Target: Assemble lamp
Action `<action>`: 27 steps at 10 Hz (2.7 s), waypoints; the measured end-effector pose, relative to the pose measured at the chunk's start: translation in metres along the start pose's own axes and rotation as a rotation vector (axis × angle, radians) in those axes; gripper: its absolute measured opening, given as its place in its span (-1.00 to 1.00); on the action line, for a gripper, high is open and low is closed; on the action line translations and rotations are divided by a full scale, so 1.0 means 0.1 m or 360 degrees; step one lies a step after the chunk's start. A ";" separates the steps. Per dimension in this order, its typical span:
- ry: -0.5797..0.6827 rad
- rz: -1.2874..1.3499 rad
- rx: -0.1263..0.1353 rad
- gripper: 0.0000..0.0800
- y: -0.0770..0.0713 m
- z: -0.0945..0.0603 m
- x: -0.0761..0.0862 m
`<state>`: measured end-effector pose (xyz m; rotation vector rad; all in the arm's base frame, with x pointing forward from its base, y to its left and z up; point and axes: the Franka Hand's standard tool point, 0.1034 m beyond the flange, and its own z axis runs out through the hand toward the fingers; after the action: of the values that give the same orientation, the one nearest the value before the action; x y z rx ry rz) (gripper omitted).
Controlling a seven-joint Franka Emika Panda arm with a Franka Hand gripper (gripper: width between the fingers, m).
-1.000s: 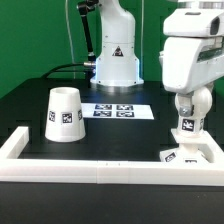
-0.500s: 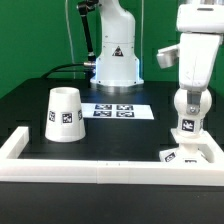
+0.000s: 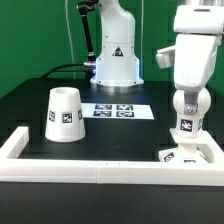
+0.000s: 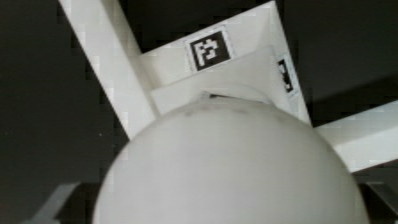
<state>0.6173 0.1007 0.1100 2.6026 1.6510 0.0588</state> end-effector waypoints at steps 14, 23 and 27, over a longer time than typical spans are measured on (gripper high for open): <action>-0.0023 0.2132 0.0017 0.44 0.01 0.00 -0.06; -0.0227 0.3516 0.0154 0.44 -0.08 0.01 -0.06; -0.0285 0.4042 0.0203 0.44 -0.08 0.01 -0.05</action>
Offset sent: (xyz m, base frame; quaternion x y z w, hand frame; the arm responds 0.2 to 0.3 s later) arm -0.0030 0.0033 0.0014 0.0020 -0.0367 0.2973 0.9541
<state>0.6078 0.0998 0.1087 2.4065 -2.0570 -0.1546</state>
